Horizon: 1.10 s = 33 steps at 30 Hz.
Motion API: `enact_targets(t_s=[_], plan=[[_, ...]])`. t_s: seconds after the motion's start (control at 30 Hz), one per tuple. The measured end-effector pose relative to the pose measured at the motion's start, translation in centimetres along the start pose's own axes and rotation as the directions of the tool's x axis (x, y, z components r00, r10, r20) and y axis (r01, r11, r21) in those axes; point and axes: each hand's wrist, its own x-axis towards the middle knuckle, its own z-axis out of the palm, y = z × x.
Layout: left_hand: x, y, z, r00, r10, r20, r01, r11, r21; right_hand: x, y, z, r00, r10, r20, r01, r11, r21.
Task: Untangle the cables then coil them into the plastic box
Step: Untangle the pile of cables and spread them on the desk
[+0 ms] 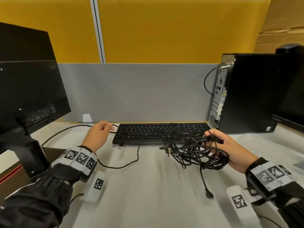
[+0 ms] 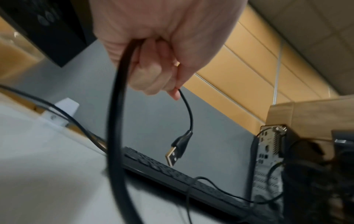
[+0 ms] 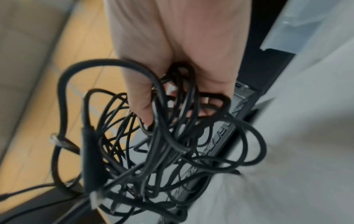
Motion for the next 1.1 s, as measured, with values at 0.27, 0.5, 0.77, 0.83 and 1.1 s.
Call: enact_targets(t_s=[0.27, 0.5, 0.77, 0.83, 1.1], plan=[[0.2, -0.1, 0.5, 0.989, 0.054, 0.14, -0.148, 0.515, 0.845, 0.5, -0.7, -0.3, 0.998, -0.047, -0.036, 0.055, 0.965, 0.255], [-1.8, 5.5, 6.0, 0.814, 0.395, 0.426, -0.58, 0.586, 0.566, 1.5, -2.2, 1.9, 1.0, -0.006, 0.005, 0.002, 0.791, 0.612], [-2.8, 6.7, 10.7, 0.656, 0.357, 0.665, -0.108, 0.916, -0.386, 1.7, -2.3, 2.1, 0.998, 0.055, 0.01, -0.042, 0.625, 0.779], [-3.5, 6.5, 11.5, 0.625, 0.269, 0.733, 0.041, 0.926, -0.375, 1.9, -2.4, 2.0, 0.999, -0.01, 0.035, -0.023, 0.574, 0.818], [-4.3, 6.2, 10.9, 0.464, 0.134, 0.876, -0.048, 0.991, -0.126, 2.9, -4.1, 1.7, 0.996, -0.094, 0.012, 0.039, 0.525, 0.85]])
